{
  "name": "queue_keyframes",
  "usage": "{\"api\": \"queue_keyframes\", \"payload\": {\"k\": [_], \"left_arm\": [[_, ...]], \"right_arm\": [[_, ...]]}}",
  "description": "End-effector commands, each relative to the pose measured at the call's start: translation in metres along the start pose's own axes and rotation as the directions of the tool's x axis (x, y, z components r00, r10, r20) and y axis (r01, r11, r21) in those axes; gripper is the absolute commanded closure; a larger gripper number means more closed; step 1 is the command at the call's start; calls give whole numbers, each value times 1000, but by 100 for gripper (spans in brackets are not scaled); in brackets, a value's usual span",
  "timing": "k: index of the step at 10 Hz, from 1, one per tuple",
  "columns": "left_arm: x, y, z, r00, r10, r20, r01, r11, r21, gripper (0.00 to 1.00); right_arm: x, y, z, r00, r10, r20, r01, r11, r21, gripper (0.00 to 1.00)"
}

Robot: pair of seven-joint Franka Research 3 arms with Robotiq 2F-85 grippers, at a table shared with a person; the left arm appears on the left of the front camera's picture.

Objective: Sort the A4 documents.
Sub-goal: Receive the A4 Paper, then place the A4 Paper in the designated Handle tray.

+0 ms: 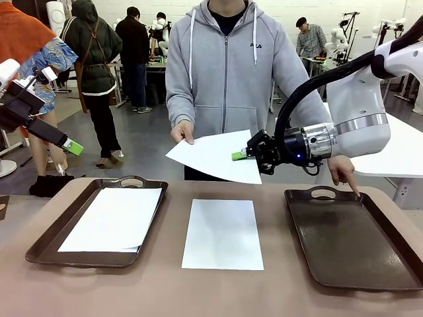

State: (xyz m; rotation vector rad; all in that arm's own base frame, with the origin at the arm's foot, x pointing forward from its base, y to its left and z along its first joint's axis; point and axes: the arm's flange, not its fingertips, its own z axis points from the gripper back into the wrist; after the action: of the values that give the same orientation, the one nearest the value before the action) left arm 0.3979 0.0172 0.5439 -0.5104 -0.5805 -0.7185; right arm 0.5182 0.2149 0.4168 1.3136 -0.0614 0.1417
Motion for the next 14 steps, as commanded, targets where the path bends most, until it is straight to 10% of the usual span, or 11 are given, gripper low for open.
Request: {"api": "queue_keyframes", "payload": {"k": [1,2,14], "left_arm": [[-1,0,1,1000,-8,13,8,1000,-14,0],[-1,0,1,1000,-8,13,8,1000,-14,0],[-1,0,1,1000,-8,13,8,1000,-14,0]], "right_arm": [[0,-4,-1,1000,5,10,-5,999,50,88],[0,-4,-3,1000,5,5,-5,999,48,100],[-2,-1,-1,1000,-5,-22,5,1000,20,100]]}}
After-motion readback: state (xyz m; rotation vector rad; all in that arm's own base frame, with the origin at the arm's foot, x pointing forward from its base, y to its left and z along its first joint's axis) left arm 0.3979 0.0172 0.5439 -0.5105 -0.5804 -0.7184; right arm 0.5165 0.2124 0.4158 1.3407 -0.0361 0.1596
